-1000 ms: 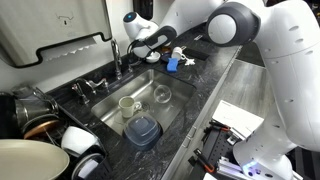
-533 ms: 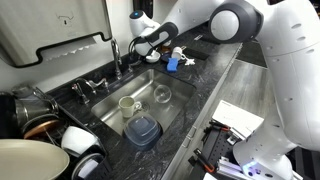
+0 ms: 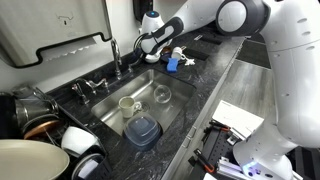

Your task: Open the faucet then close the faucet

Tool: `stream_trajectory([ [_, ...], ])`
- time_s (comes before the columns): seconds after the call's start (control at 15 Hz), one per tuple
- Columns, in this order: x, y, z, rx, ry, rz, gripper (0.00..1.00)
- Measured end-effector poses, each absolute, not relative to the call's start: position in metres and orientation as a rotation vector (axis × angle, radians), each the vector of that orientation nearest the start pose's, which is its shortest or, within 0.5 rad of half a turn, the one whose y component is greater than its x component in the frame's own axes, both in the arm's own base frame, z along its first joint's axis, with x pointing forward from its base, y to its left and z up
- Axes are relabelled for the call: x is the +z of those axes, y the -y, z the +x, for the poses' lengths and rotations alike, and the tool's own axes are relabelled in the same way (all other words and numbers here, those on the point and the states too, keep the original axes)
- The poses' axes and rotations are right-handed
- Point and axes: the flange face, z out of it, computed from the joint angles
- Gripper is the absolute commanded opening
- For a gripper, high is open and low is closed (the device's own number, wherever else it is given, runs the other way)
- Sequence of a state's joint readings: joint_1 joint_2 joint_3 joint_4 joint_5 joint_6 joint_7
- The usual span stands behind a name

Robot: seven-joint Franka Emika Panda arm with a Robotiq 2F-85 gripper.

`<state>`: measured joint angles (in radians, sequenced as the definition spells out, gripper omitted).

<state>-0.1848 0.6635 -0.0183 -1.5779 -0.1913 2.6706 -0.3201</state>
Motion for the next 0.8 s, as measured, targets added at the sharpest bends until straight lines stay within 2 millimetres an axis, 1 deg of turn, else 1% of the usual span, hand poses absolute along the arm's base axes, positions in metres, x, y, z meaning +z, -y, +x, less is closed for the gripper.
stream_trajectory([
  [0.27, 0.297, 0.155, 0.718, -0.659, 0.562, -3.170, 0.00],
  [0.4, 0.301, 0.153, 0.714, -0.627, 0.618, -3.118, 0.00],
  [0.47, 0.308, 0.146, 0.713, -0.612, 0.642, -3.090, 0.00],
  [0.6, 0.330, 0.126, 0.707, -0.553, 0.677, -3.035, 0.00],
  [0.8, 0.367, 0.103, 0.689, -0.366, 0.708, -2.988, 0.00],
])
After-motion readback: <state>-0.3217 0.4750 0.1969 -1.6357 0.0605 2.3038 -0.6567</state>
